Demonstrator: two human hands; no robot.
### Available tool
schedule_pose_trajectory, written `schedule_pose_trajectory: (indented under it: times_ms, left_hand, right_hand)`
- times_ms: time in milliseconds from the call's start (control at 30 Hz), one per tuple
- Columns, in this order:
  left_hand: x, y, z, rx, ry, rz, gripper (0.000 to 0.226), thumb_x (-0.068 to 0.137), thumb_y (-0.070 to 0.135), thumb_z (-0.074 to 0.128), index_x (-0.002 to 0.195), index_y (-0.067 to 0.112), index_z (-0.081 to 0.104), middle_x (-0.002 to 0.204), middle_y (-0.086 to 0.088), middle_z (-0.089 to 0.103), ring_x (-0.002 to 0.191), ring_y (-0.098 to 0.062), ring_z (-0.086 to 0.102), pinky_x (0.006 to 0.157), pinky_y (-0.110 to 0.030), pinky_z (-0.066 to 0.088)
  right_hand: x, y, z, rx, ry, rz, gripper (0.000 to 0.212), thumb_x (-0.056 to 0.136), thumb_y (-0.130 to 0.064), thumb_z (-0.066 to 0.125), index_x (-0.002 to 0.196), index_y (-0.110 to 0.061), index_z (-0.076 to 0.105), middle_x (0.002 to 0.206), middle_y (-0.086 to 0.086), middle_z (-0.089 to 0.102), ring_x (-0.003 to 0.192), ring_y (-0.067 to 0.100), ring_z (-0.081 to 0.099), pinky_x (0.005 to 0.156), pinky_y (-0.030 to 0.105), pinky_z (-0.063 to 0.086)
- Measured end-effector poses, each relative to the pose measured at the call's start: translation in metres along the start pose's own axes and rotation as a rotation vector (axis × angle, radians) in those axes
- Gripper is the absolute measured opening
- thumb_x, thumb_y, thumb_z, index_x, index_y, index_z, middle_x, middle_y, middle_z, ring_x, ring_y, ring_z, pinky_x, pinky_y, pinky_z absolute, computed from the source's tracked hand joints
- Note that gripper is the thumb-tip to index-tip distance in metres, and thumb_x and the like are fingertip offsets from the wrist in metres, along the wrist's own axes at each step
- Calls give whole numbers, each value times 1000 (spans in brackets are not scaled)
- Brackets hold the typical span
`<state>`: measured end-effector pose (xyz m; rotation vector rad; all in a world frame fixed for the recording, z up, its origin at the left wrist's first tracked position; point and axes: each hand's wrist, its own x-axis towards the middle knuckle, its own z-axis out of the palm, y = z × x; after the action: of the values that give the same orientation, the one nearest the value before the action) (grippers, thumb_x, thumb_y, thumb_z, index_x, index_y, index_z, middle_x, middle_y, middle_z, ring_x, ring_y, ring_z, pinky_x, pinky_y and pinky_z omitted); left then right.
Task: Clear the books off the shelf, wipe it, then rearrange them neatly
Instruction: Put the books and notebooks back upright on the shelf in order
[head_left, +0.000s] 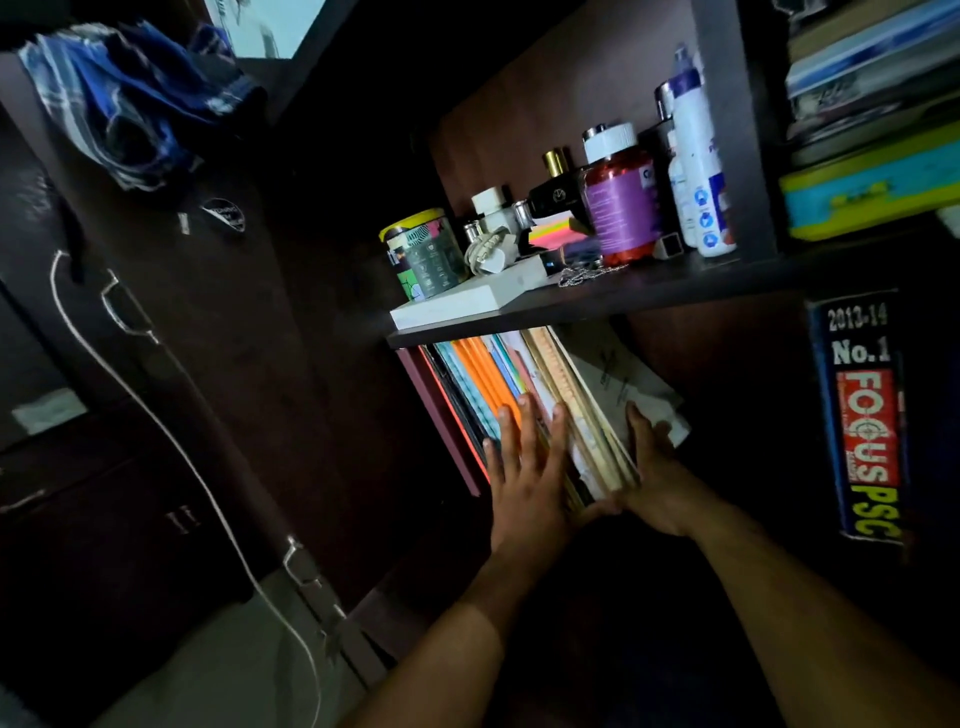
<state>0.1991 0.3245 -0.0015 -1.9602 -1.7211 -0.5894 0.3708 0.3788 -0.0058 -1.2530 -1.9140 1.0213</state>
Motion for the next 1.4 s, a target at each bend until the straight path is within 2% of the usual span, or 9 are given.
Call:
schedule_pose_trajectory:
  times_ms: [133,267,400,567,800,1033,1200,1267,1400]
  left_hand:
    - [-2,2,-6,-121,3,22,126,77,75,68,160,33,-18,167,-8,-25,154,-35,-22,121,-63,0]
    - [-31,13,-24,-507,-8,15,106,80,57,76,162,34,13,171,-2,-1,158,-21,1,127,-42,15]
    - [-69,31,-51,-856,-409,17,78,75,81,55,143,51,32,159,10,35,148,-6,30,123,-28,23]
    - [-73,36,-60,-549,-681,205,115,61,96,29,159,37,23,167,9,22,153,-7,14,124,-36,-2]
    - [-81,26,-54,-987,-554,-97,91,52,86,71,120,31,45,113,3,60,112,-20,59,99,-38,47]
    - [-83,55,-71,-1453,33,-291,63,64,18,95,112,25,55,114,0,61,109,-23,59,93,-32,47]
    - [-77,113,-144,-1366,385,-4,66,68,14,88,125,18,56,126,-5,55,116,-17,54,97,-22,43]
    - [-84,131,-158,-1389,316,233,65,76,33,85,131,29,50,133,6,51,117,-11,56,91,-22,49]
    - [-91,138,-128,-1636,-33,470,57,88,57,65,138,45,40,141,20,48,106,-5,63,80,-29,58]
  right_hand:
    - [-1,6,1,-87,64,11,120,87,-27,78,156,-41,-19,169,12,-8,153,32,19,121,47,29]
    - [-11,-3,-2,-151,84,66,115,89,-29,76,159,-35,-14,169,16,2,149,33,30,117,43,34]
    - [-27,-29,-19,-390,-16,227,116,89,-51,71,159,-26,-18,168,21,6,151,38,24,119,42,31]
    - [-104,-79,-33,-517,66,138,61,91,-41,69,142,-15,48,140,15,56,127,31,56,100,36,48]
    - [-265,-37,-16,-552,436,230,58,90,-49,68,138,-22,49,131,5,49,123,28,50,107,38,41]
    - [-292,-38,12,-504,614,168,70,90,-69,47,146,-27,42,153,-7,27,142,8,33,121,28,27]
    - [-301,-45,18,-453,534,54,95,84,-72,63,159,-28,22,162,-14,28,148,0,26,120,25,26]
    - [-299,-46,17,-366,576,87,95,83,-62,70,157,-20,28,157,-11,40,143,-1,37,118,28,35]
    - [-295,-40,10,-245,755,115,37,92,-24,68,128,-27,62,125,-17,68,120,2,61,102,27,51]
